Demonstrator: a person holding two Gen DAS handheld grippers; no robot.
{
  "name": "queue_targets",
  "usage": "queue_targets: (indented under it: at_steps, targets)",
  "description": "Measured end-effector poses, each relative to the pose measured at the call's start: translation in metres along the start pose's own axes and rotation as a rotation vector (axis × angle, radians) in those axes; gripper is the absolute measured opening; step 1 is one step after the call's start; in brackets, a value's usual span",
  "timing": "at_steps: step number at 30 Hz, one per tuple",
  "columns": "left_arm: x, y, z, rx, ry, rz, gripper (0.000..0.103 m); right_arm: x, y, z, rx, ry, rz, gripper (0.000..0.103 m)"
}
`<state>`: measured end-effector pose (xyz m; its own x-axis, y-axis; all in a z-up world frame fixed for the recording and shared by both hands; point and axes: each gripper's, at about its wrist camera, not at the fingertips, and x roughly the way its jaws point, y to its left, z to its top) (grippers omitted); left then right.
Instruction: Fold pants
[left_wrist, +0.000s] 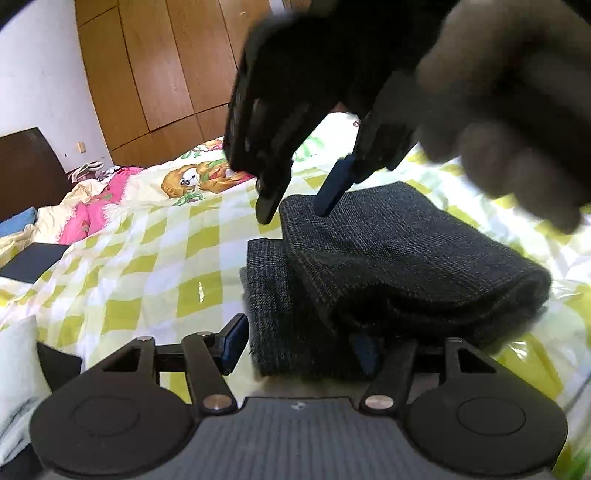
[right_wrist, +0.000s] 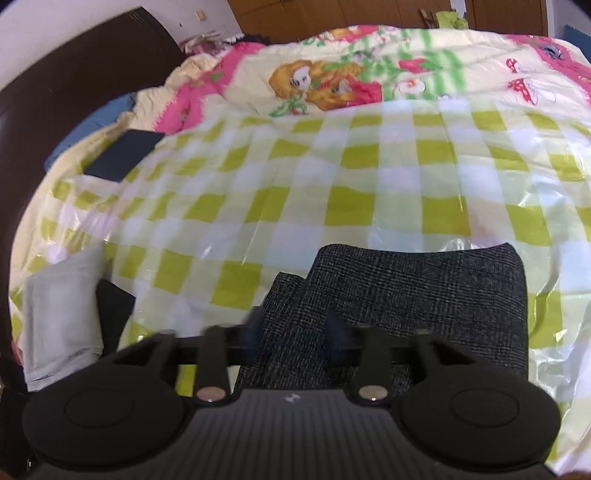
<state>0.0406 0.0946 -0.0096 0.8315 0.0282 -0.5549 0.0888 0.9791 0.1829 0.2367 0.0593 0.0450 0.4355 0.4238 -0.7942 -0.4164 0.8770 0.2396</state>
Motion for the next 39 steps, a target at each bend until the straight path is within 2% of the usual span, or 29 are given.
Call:
queue_targets:
  at_steps: [4,6,7,11,14,19,21,23,26,28,34,39]
  targets:
    - [-0.02,0.014,-0.001,-0.108,-0.007,-0.072,0.078,0.027,0.015,0.009,-0.13,0.084,-0.084,0.048]
    - [-0.029,0.018,0.002,-0.145,-0.023,-0.096,0.079,0.033,0.018,0.01,-0.191,0.094,-0.155,0.048]
    - [-0.034,0.02,0.005,-0.15,-0.034,-0.098,0.08,0.032,0.017,0.012,-0.206,0.104,-0.162,0.048]
    - [-0.042,0.024,0.014,-0.162,-0.05,-0.092,0.091,0.019,0.02,0.018,-0.29,0.113,-0.151,0.048]
    - [-0.021,0.022,0.017,-0.208,0.014,-0.108,0.091,0.022,0.015,0.03,-0.325,0.131,-0.134,0.049]
    - [0.003,0.011,0.016,-0.248,0.104,-0.125,0.091,0.038,0.0,0.051,-0.383,0.186,-0.085,0.062]
    - [0.008,0.011,0.018,-0.262,0.118,-0.118,0.088,0.047,-0.007,0.059,-0.363,0.24,-0.047,0.063]
    - [0.014,0.012,0.021,-0.279,0.131,-0.12,0.07,0.055,-0.008,0.063,-0.38,0.277,-0.018,0.063]
    - [0.015,0.01,0.022,-0.27,0.143,-0.134,0.056,0.066,-0.006,0.068,-0.452,0.347,0.01,0.063]
    - [0.014,0.007,0.021,-0.262,0.15,-0.138,0.051,0.068,-0.007,0.073,-0.465,0.395,0.056,0.062]
    - [0.015,0.011,0.02,-0.291,0.163,-0.164,0.049,0.053,-0.008,0.073,-0.565,0.471,0.162,0.062]
    - [0.019,0.011,0.016,-0.288,0.163,-0.174,0.049,0.046,-0.014,0.075,-0.591,0.486,0.215,0.063]
